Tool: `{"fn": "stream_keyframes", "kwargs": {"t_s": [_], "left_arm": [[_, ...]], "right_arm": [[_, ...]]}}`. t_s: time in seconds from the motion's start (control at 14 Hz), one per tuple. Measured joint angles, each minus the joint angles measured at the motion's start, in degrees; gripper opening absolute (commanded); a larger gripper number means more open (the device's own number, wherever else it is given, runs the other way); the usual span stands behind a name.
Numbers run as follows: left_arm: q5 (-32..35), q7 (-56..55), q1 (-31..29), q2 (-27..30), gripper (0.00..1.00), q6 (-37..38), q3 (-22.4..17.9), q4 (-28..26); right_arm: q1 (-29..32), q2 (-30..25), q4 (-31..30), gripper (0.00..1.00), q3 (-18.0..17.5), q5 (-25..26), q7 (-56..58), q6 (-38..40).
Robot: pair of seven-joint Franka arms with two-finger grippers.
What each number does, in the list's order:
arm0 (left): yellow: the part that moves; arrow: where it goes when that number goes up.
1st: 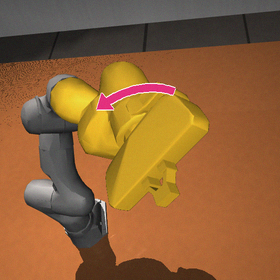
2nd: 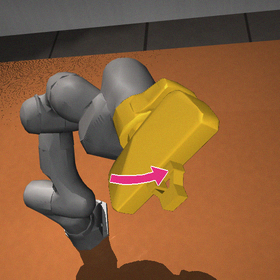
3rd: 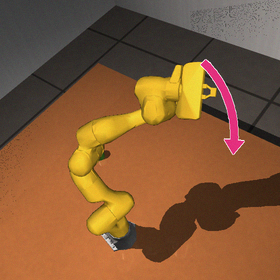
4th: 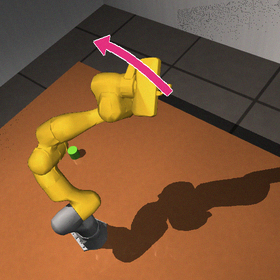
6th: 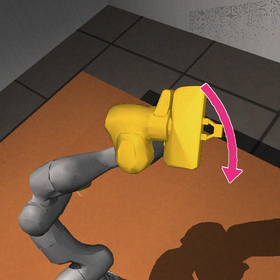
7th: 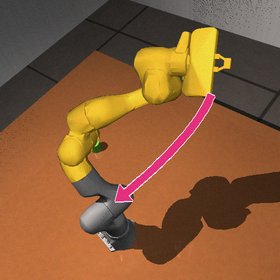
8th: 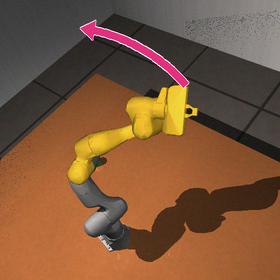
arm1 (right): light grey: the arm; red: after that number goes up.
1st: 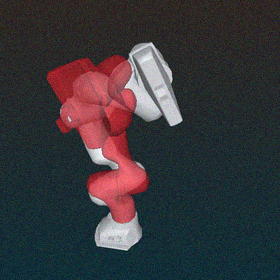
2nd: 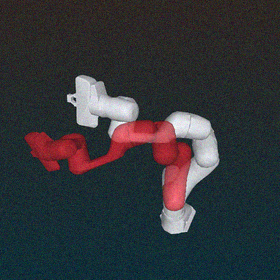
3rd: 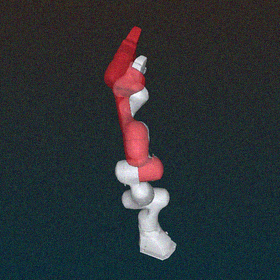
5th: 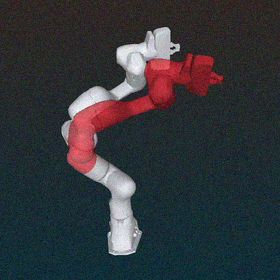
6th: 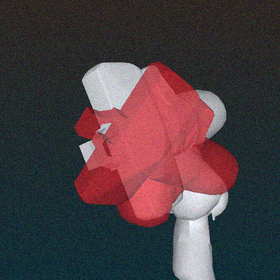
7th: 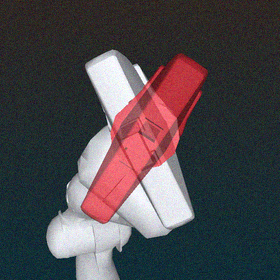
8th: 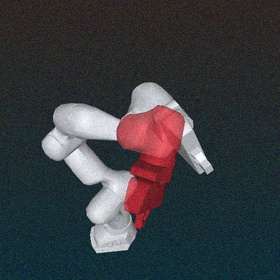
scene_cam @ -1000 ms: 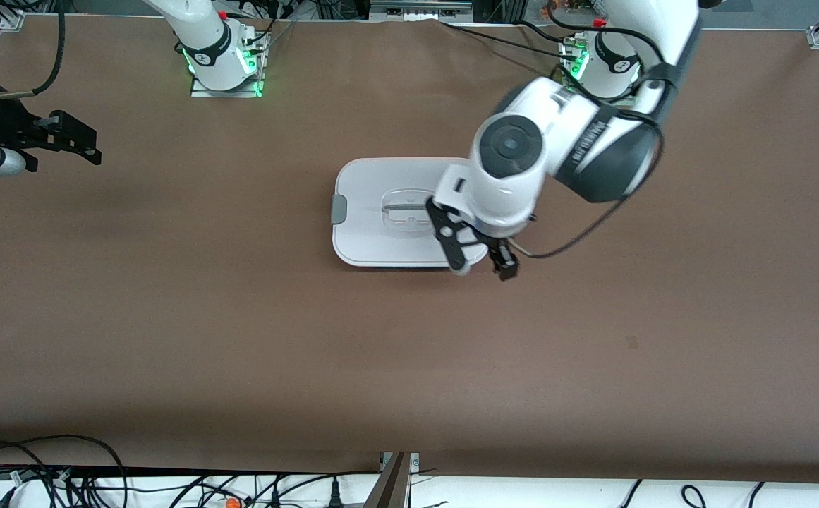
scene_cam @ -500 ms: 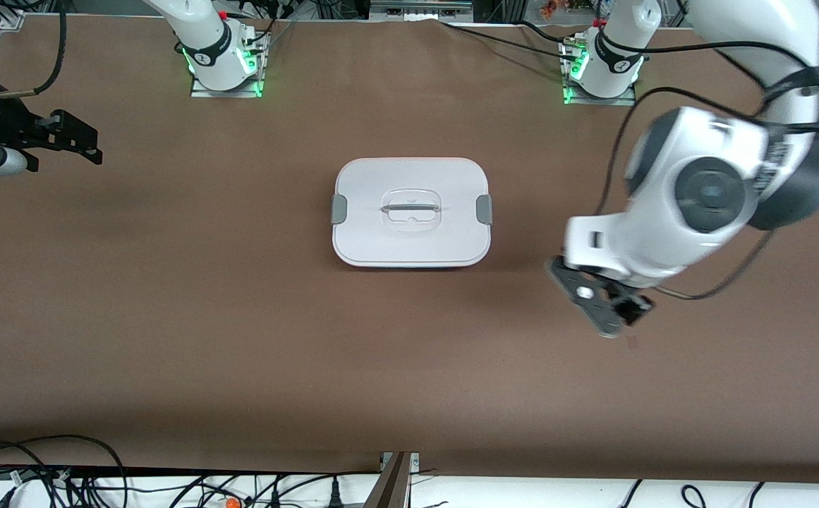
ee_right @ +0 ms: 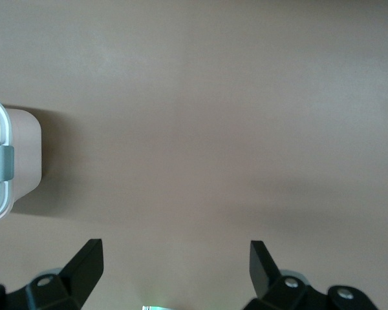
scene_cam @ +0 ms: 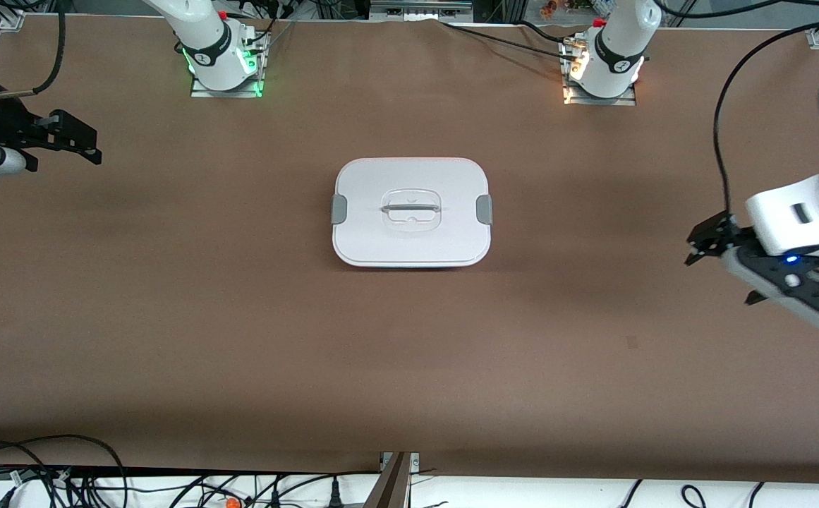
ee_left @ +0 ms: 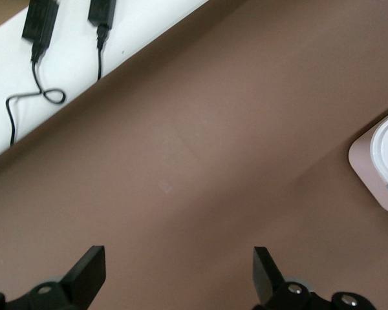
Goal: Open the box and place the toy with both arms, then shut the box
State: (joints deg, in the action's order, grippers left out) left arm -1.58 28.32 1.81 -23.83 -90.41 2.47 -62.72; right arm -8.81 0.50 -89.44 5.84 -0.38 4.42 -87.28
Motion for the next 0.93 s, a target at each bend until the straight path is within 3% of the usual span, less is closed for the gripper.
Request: {"fn": "stream_keyframes", "kwargs": {"t_s": [0.14, 0.5, 0.93], "left_arm": [[-2.06, -4.36, -0.17, 3.82, 1.0, 0.14, -2.92, -4.78], [-1.63, -17.72, -0.13, 11.02, 1.0, 3.24, -4.25, -12.61], [1.29, -19.04, -0.03, 12.37, 1.0, 2.18, -4.92, -16.35]], "right_arm": [[0.0, 0.0, 0.01, 1.0, 0.0, 0.0, 0.0, 0.0], [0.01, 0.0, 0.02, 1.0, 0.02, 0.0, 0.0, -0.01], [0.02, 0.0, 0.01, 1.0, 0.05, 0.0, 0.0, 0.0]]}}
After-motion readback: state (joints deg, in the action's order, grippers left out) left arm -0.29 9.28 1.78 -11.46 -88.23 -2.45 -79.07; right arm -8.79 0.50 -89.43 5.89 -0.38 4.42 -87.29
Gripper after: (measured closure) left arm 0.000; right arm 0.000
